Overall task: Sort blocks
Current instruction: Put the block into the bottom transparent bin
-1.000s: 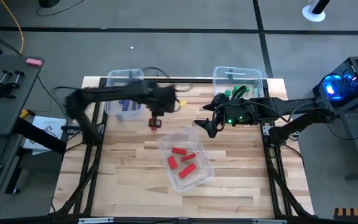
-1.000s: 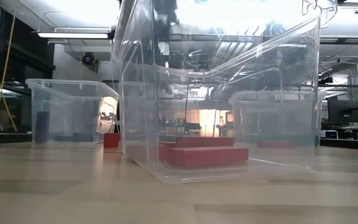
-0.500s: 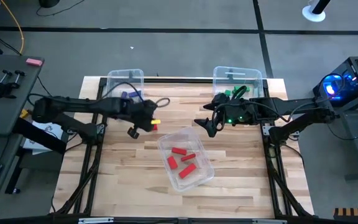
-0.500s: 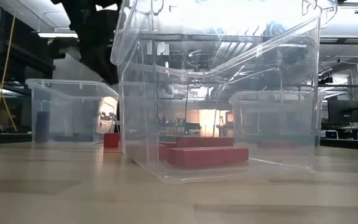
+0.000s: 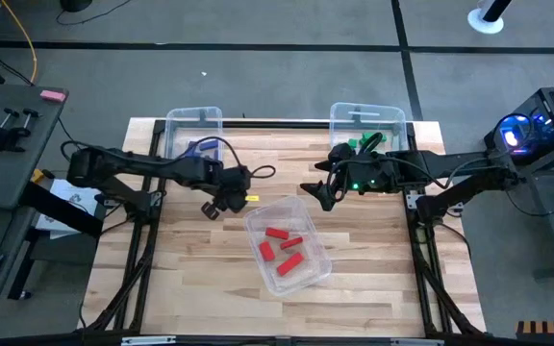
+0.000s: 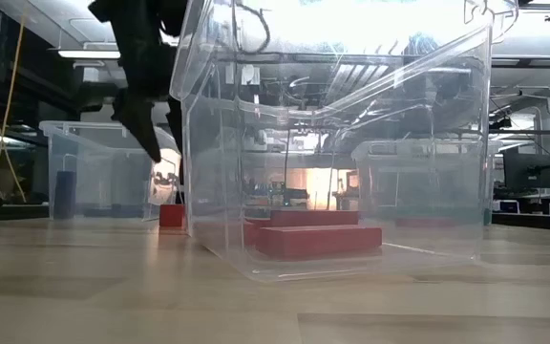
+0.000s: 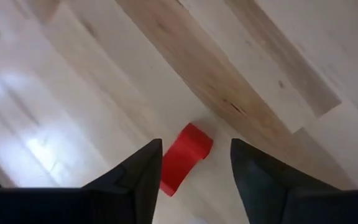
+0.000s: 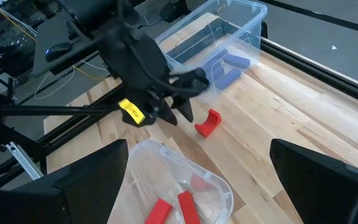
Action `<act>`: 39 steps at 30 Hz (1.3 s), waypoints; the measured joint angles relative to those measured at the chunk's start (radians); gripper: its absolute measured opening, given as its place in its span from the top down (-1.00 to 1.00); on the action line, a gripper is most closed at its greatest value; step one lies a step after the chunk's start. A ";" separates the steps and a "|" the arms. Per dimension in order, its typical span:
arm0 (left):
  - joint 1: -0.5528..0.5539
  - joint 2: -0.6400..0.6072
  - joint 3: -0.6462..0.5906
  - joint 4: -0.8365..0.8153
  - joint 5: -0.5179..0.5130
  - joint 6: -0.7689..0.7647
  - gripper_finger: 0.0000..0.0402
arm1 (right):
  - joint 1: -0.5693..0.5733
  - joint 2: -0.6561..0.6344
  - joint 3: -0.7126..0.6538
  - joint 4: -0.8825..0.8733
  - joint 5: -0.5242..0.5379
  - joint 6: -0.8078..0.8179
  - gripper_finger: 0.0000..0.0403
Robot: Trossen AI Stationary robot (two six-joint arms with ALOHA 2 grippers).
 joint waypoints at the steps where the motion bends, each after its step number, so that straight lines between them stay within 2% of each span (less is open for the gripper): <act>1: 0.004 0.014 0.000 0.002 0.001 0.013 0.10 | 0.000 0.000 0.000 0.000 0.000 0.000 -0.93; 6: 0.028 0.099 0.000 0.002 -0.001 0.095 0.02 | 0.000 0.000 0.000 0.000 0.000 0.003 -0.93; 15: 0.059 0.213 0.001 0.011 -0.013 0.232 0.02 | 0.000 0.000 0.000 0.000 0.000 0.026 -0.93; 22: 0.085 0.241 0.002 0.104 -0.027 0.270 0.02 | 0.000 0.000 -0.004 0.004 0.000 0.026 -0.93; 27: 0.090 0.242 0.000 0.097 -0.031 0.276 0.02 | 0.000 0.000 -0.032 0.012 -0.002 0.051 -0.93; 30: 0.089 0.235 0.001 0.096 -0.074 0.272 0.02 | 0.000 0.000 -0.051 0.012 -0.005 0.065 -0.93; 32: 0.090 0.234 0.011 0.085 -0.107 0.231 0.02 | 0.000 0.000 -0.055 0.016 -0.007 0.068 -0.93; 34: 0.098 0.234 0.032 0.079 -0.120 0.129 0.02 | 0.000 0.000 -0.056 0.017 -0.007 0.067 -0.93; 39: 0.135 0.234 0.079 0.099 -0.123 -0.272 0.02 | 0.000 0.000 -0.056 0.017 -0.007 0.061 -0.93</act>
